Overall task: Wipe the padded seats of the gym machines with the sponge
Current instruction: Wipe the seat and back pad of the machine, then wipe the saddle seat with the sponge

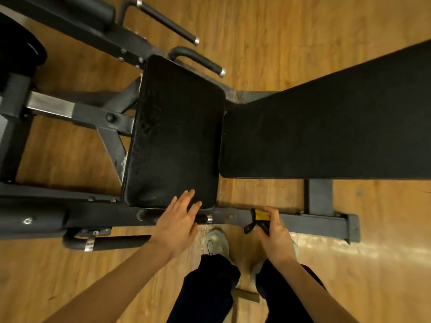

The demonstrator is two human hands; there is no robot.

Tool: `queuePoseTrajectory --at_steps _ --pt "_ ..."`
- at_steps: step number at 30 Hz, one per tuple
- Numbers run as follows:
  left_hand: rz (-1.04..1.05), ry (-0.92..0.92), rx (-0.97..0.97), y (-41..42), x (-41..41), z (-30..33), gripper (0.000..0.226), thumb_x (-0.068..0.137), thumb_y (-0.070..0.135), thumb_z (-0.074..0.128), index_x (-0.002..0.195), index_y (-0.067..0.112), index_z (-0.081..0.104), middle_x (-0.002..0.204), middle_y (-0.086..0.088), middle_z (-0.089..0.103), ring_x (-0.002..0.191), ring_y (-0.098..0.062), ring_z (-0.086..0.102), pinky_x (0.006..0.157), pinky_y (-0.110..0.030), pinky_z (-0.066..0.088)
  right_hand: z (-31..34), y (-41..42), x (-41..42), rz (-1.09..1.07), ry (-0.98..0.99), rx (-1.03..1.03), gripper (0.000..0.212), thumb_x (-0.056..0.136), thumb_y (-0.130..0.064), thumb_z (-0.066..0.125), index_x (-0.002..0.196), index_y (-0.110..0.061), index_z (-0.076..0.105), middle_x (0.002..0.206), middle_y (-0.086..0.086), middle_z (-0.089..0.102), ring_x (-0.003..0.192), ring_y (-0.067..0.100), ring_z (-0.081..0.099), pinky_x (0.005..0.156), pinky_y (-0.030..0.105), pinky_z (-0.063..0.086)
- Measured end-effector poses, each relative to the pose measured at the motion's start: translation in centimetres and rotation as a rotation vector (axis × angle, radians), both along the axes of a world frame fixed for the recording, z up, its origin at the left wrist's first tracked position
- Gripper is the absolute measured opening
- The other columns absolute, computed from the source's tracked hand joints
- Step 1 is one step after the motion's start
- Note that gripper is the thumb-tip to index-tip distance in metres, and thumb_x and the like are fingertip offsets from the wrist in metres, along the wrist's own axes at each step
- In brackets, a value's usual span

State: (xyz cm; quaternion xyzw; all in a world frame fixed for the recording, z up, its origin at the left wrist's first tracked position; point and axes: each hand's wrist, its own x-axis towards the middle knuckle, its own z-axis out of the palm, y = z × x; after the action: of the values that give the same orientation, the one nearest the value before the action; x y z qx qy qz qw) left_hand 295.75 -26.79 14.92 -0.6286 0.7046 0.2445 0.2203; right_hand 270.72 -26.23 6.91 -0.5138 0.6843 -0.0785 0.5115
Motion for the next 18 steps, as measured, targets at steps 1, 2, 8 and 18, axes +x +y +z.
queuePoseTrajectory --at_steps 1,2,8,18 --pt "0.009 0.009 0.006 0.4 -0.8 1.6 0.058 0.101 0.032 0.037 0.155 0.018 0.018 0.163 -0.009 -0.002 0.151 -0.023 -0.002 0.119 -0.034 -0.007 1.9 0.3 -1.1 0.012 0.022 0.01 0.056 0.091 -0.023 0.063 0.14 -0.025 0.037 0.126 0.005 0.058 0.115 0.026 0.058 0.093 0.038 0.049" --pt "0.022 0.016 0.012 0.7 -1.7 3.3 0.058 0.102 0.032 0.037 0.155 0.018 0.019 0.163 -0.008 -0.001 0.151 -0.022 -0.002 0.118 -0.033 -0.007 3.8 0.6 -2.2 0.024 0.037 0.022 0.061 0.092 -0.024 0.063 0.145 -0.025 0.034 0.132 0.005 0.055 0.12 0.026 0.054 0.098 0.037 0.046" --pt "0.057 0.061 0.032 1.6 -5.8 11.5 0.052 0.103 0.032 0.035 0.153 0.019 0.025 0.163 -0.005 0.004 0.151 -0.021 0.002 0.119 -0.03 -0.004 13.0 2.1 -7.9 0.054 0.14 0.045 0.059 0.088 -0.029 0.066 0.142 -0.023 0.042 0.137 0.001 0.048 0.119 0.02 0.054 0.097 0.03 0.047" --pt "0.036 0.167 0.093 0.0 -9.3 17.1 0.048 0.102 0.03 0.042 0.149 0.021 0.036 0.159 -0.002 0.022 0.15 -0.02 0.013 0.121 -0.033 0.012 22.1 4.5 -13.6 0.104 0.203 0.029 0.039 0.085 -0.02 0.066 0.123 -0.021 0.06 0.115 0.002 0.061 0.111 0.023 0.056 0.082 0.031 0.047"
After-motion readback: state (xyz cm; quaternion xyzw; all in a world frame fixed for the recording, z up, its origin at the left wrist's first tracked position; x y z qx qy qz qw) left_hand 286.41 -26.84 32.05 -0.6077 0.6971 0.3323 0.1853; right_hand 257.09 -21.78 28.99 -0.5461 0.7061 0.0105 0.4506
